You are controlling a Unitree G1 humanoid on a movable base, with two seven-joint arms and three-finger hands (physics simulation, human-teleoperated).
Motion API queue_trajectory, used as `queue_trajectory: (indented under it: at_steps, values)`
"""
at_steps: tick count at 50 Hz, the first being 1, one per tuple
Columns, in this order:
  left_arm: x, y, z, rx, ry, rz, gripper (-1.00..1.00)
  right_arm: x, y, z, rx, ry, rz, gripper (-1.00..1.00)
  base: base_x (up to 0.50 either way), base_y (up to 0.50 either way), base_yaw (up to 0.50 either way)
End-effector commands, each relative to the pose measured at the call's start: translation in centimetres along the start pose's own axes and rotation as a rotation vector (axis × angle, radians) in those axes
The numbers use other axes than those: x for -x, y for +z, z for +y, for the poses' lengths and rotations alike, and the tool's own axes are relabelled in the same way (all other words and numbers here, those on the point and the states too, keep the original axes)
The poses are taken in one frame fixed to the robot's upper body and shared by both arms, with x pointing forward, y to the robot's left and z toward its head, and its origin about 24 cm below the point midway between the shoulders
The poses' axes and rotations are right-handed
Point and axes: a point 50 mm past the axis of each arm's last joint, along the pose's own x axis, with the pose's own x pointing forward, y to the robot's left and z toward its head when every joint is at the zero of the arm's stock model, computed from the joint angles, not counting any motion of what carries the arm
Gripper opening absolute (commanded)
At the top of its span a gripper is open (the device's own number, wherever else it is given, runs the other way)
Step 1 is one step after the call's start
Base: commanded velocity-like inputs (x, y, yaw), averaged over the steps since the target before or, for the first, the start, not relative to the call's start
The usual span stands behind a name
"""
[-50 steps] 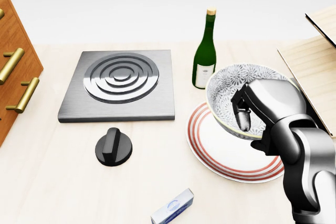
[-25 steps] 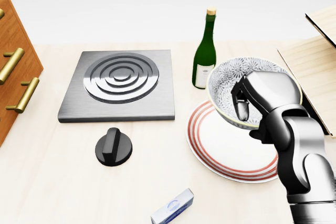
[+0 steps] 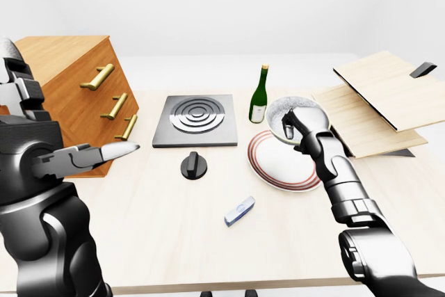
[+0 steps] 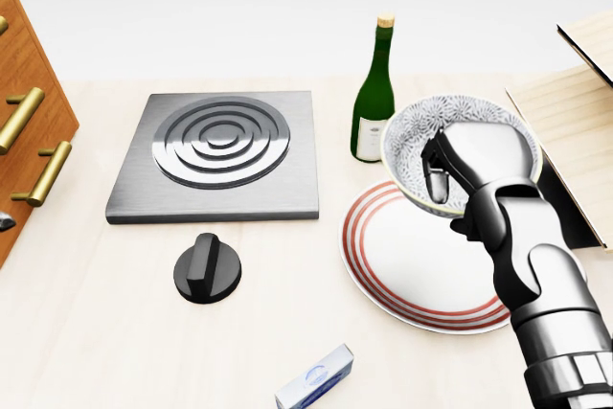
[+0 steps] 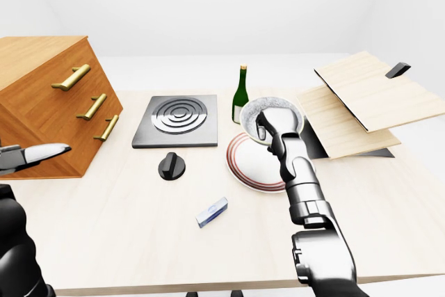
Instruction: Pick up the akita bowl and put it on the plate.
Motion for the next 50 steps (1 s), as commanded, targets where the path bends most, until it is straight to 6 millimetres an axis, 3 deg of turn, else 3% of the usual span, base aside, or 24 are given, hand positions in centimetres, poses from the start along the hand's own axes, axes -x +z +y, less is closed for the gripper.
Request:
queue_trajectory:
  at_steps: [1, 50]
  values:
    - [0.1, 0.0, -0.1, -0.002, -0.004, 0.000, 1.00, 0.0, -0.2, 0.7, 0.028, -0.031, 0.002, -1.00, 0.00, 0.00, 0.00]
    - [0.6, -0.7, -0.4, -0.015, -0.018, 0.037, 1.00, 0.7, -0.7, 5.8, 0.014, -0.018, 0.027, -1.00, 0.00, 0.00, 0.00]
